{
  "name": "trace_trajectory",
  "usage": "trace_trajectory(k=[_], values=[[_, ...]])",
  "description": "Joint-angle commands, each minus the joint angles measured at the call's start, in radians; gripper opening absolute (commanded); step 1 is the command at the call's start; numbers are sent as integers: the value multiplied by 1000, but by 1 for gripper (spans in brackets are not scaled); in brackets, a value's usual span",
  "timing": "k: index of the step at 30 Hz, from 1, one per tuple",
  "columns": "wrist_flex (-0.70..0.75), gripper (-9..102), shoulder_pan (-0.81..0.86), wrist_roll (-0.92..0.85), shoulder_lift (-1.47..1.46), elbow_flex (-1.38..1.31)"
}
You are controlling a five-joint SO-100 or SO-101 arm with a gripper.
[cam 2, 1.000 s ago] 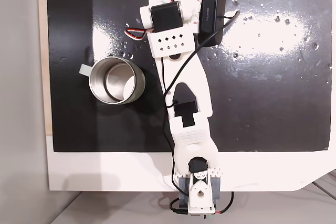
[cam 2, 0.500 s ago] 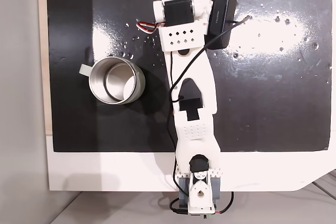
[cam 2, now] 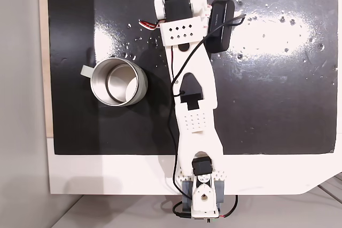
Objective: Grasp a cube and put it in the cup.
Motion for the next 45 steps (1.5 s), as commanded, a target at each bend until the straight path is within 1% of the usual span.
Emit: trace_trajectory(k=[1, 25, 41, 44, 45], values=[[17, 28, -5, -15, -9, -78], [23, 28, -25, -38, -210, -241], [32, 25, -31, -44, -256, -273], [35, 22, -31, -44, -259, -273], [35, 19, -29, -43, -259, -273]])
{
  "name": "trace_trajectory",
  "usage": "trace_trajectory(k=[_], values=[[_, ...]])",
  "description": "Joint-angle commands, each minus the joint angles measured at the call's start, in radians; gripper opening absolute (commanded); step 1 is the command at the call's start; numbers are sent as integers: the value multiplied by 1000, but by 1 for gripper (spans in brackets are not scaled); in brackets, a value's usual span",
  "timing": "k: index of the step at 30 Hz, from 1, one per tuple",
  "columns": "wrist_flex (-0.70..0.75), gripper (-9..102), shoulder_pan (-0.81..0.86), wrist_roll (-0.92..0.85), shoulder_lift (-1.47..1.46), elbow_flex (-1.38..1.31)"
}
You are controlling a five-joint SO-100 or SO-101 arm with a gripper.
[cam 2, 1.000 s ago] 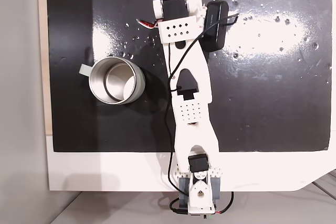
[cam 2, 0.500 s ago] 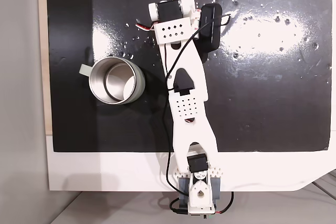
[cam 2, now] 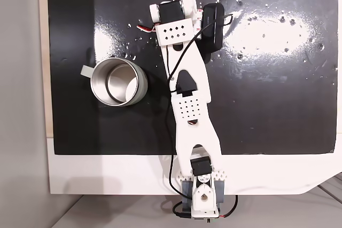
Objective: Grasp a cube and put it in the cup.
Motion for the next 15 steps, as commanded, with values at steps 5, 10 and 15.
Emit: trace_trajectory(k=[5, 10, 15], values=[[15, 10, 6, -2, 15, -54], [20, 7, 8, 3, 31, -54], [23, 8, 9, 6, 60, -46]])
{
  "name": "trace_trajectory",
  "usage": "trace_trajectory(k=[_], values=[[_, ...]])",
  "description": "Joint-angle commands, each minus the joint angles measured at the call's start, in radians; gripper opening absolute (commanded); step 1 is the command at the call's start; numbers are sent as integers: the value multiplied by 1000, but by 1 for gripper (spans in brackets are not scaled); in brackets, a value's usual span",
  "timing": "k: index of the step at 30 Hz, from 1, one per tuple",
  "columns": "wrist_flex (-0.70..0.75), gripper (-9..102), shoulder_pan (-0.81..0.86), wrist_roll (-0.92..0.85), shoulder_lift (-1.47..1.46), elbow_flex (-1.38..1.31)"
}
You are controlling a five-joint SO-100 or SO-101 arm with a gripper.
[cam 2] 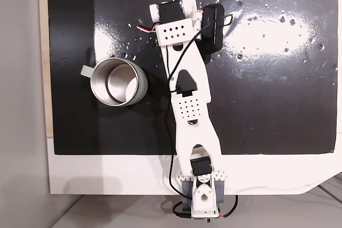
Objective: Grasp a cube and put it in the cup.
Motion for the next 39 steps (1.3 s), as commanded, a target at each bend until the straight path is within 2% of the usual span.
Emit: trace_trajectory(k=[1, 27, 39], values=[[15, 8, 9, 5, 74, -40], [-25, 7, 41, 9, 718, 241], [-28, 6, -12, -11, 821, 322]])
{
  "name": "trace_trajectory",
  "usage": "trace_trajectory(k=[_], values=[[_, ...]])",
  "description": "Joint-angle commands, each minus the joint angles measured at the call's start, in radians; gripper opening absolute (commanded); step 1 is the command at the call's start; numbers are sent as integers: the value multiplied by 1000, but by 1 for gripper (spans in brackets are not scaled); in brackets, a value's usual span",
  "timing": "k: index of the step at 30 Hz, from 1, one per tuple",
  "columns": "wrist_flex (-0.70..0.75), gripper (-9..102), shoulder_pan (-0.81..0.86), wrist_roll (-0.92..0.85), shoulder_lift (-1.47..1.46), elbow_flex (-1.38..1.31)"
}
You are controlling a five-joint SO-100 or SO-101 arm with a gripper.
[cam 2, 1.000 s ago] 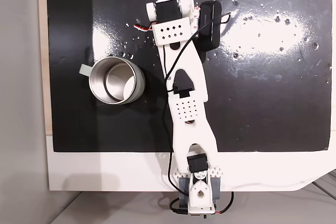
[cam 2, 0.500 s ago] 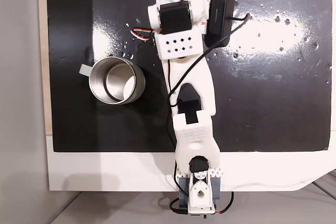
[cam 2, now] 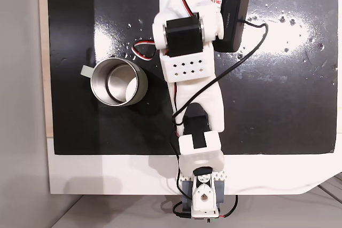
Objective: Grasp a cube and put it in the cup.
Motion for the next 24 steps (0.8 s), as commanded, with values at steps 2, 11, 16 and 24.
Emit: trace_trajectory(k=[2, 11, 16, 24], values=[[-15, 6, -46, -21, 132, 26], [-5, 5, -184, -92, 285, 186], [5, 5, -245, -126, 370, 314], [34, 5, -316, -198, 407, 428]])
